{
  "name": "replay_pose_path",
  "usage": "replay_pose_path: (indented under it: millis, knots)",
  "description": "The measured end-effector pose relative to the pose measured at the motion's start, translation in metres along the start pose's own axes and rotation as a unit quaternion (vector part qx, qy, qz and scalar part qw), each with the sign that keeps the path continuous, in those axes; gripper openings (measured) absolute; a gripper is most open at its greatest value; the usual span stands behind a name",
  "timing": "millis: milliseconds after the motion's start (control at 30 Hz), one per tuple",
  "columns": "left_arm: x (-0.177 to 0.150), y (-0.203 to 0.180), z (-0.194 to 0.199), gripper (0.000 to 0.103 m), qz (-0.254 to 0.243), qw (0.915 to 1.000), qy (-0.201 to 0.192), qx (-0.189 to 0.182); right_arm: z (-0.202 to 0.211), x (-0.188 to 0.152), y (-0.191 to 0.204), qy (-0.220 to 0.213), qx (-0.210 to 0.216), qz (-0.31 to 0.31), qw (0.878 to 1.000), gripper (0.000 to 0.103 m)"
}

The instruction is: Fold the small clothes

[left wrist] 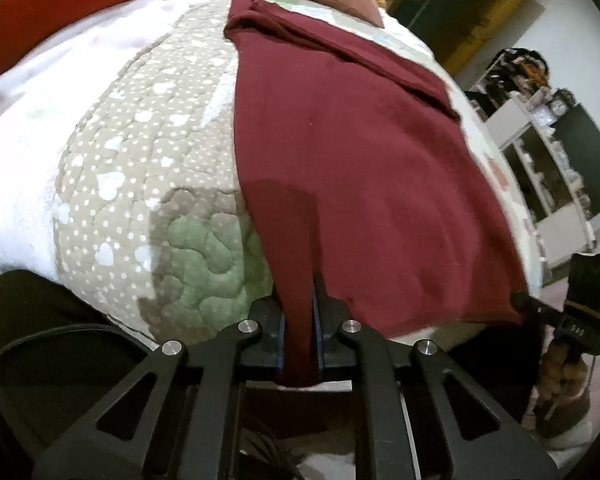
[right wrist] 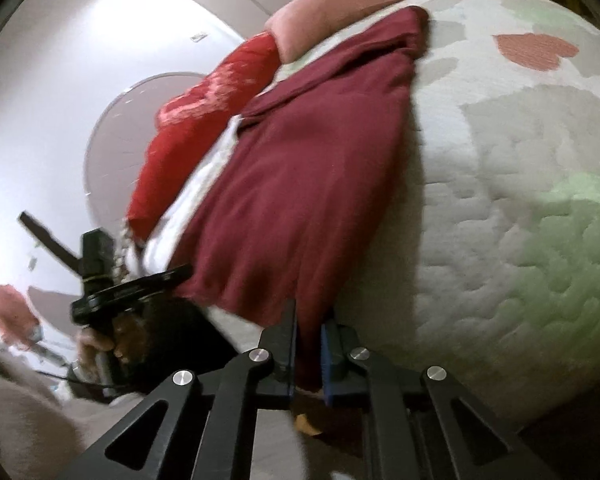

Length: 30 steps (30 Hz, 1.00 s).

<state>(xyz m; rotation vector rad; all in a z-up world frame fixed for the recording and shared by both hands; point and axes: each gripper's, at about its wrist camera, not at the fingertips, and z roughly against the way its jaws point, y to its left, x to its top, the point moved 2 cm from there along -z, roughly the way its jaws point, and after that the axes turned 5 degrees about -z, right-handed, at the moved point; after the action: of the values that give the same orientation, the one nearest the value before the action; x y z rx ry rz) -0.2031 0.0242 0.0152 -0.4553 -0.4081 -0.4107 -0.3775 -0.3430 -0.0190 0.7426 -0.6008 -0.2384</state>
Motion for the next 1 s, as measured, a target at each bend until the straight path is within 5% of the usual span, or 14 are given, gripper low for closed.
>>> replay_pose_path:
  millis: [167, 367, 400, 500, 533, 633, 900, 1000]
  knots:
    - [-0.003, 0.016, 0.019, 0.009, 0.007, 0.9999, -0.013, 0.002, 0.005, -0.010, 0.021, 0.021, 0.004, 0.035, 0.999, 0.008]
    - [-0.007, 0.019, 0.006, 0.009, 0.007, 1.0000, 0.001, 0.003, -0.010, -0.011, -0.003, 0.032, -0.037, 0.011, 0.999, 0.008]
    - [-0.006, 0.019, 0.005, 0.009, 0.005, 1.0000, 0.001, 0.003, -0.014, -0.011, -0.007, 0.037, -0.049, 0.006, 0.998, 0.010]
    - [-0.005, 0.022, 0.005, 0.010, 0.010, 0.9999, 0.004, 0.000, -0.011, -0.012, -0.018, 0.033, -0.050, -0.016, 0.998, 0.044]
    - [-0.005, 0.022, 0.005, 0.015, 0.013, 0.9999, 0.004, -0.002, -0.012, -0.012, -0.021, 0.030, -0.050, -0.025, 0.998, 0.047]
    - [-0.006, 0.023, 0.003, 0.045, 0.018, 0.9998, 0.009, -0.005, -0.014, -0.012, -0.027, 0.030, -0.039, -0.036, 0.998, 0.047]
    - [-0.002, 0.016, -0.007, 0.051, 0.029, 0.9996, 0.006, -0.004, -0.027, -0.015, -0.022, 0.047, -0.004, -0.022, 0.999, 0.045]
    - [-0.002, 0.014, -0.005, 0.039, 0.013, 0.9999, 0.006, 0.003, -0.028, -0.018, -0.017, 0.051, 0.006, -0.006, 0.999, 0.020]
